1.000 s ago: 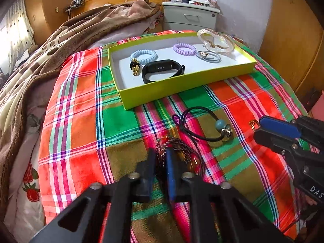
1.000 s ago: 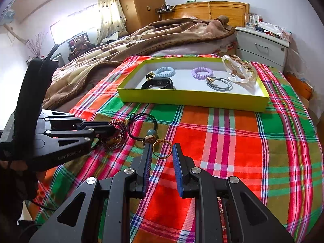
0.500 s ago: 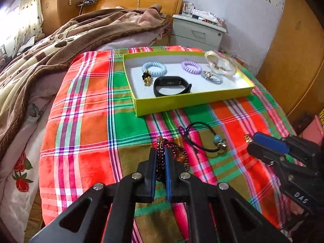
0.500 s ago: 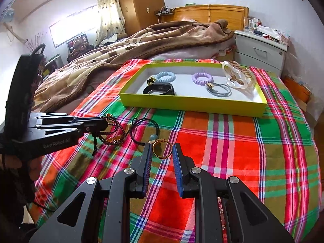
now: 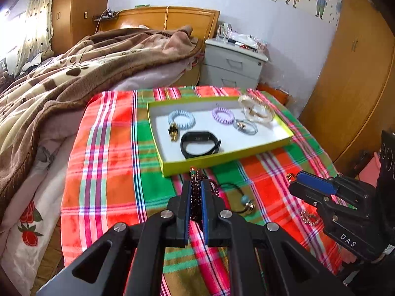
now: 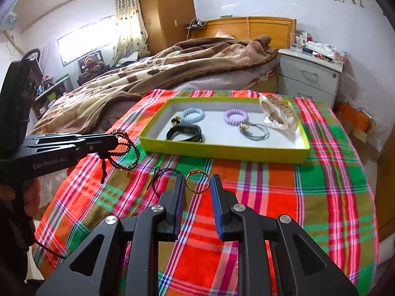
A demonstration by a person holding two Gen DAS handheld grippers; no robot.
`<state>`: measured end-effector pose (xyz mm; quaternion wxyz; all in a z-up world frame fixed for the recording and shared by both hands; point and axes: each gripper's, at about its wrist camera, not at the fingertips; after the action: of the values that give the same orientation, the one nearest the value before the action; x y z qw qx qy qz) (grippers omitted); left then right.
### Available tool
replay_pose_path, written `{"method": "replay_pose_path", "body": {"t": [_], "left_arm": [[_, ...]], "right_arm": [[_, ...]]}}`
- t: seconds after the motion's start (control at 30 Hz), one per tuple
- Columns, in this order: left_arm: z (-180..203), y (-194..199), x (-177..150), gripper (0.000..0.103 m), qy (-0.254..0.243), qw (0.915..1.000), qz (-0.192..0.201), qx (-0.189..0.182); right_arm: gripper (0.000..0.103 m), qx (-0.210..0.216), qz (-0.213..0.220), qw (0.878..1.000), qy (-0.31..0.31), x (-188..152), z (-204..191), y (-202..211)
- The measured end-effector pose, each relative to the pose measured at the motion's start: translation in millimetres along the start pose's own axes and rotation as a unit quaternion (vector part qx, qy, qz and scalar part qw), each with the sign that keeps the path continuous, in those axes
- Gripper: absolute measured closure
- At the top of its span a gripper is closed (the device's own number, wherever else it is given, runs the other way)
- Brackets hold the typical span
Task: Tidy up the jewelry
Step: 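Grasp the gold ring with the right gripper while the left gripper lifts the beaded bracelet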
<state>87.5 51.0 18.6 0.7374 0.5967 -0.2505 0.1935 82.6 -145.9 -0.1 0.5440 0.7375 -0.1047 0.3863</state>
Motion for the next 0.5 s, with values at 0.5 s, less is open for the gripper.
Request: {"method": "replay_pose_path", "body": {"t": [0.5], "left_arm": [[-8.0, -5.2, 51.0, 0.095, 0.011, 0.9995, 0.020, -0.021]], "right_arm": [[0.081, -0.026, 0.021, 0.999, -0.008, 41.6, 19.3, -6.9]]}}
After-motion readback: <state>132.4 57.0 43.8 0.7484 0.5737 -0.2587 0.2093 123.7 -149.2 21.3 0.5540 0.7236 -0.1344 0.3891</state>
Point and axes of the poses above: each gripper's, at about its wrist camera, not at the fingertips, and y roughly against the way its jaws point, z to its right, x to its top, and after that the axes turned 6 degrees about -z, right-handed
